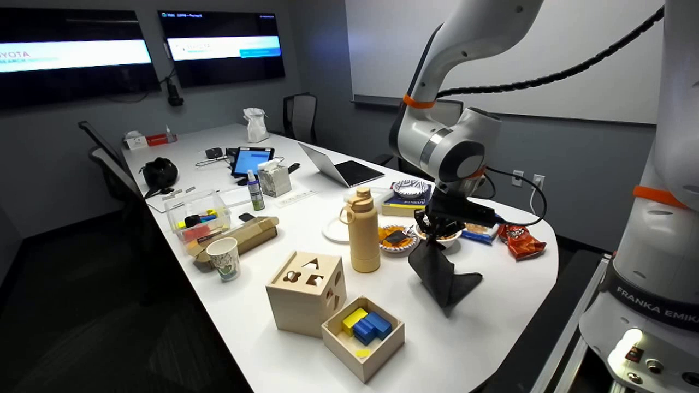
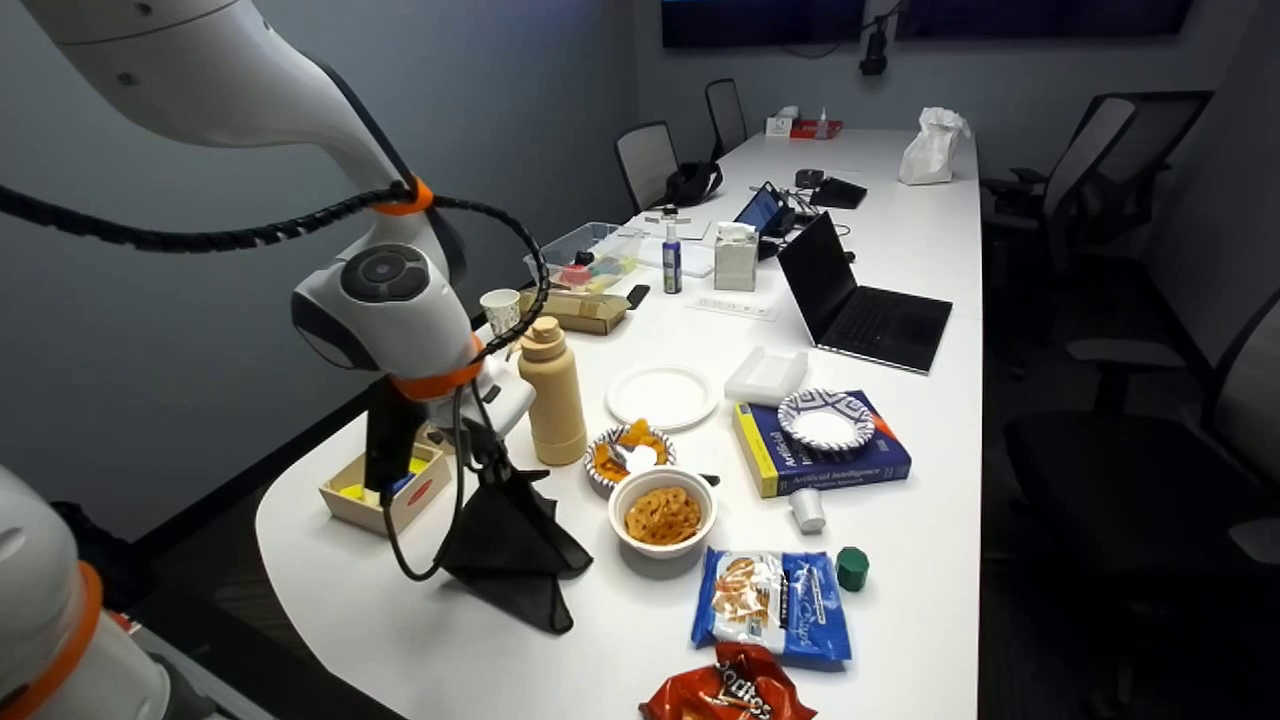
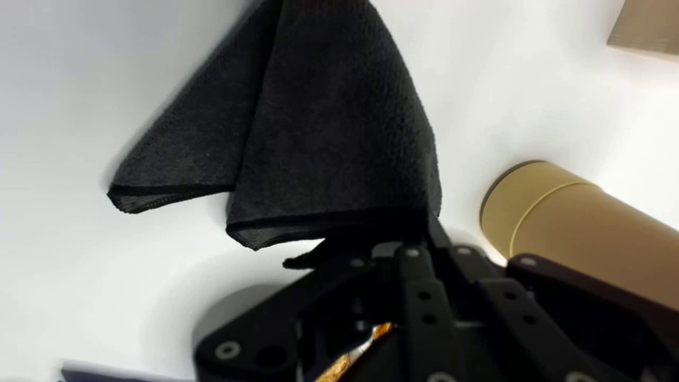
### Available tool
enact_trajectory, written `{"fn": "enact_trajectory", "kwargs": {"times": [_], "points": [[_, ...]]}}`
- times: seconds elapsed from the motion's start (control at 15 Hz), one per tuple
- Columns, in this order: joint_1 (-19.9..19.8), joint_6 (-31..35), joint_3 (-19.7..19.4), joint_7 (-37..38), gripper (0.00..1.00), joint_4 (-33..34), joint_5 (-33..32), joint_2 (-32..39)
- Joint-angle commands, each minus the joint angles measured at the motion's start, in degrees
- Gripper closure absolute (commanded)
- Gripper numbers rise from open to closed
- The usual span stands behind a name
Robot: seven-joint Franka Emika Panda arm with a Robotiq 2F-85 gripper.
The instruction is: Unfold the dark grey towel.
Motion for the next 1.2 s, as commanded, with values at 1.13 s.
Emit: {"fn": "enact_trajectory", "kwargs": {"times": [1.13], "points": [[12.8,16.7,11.0,-10.4,0.99,-6.3,24.0,-26.4]]}}
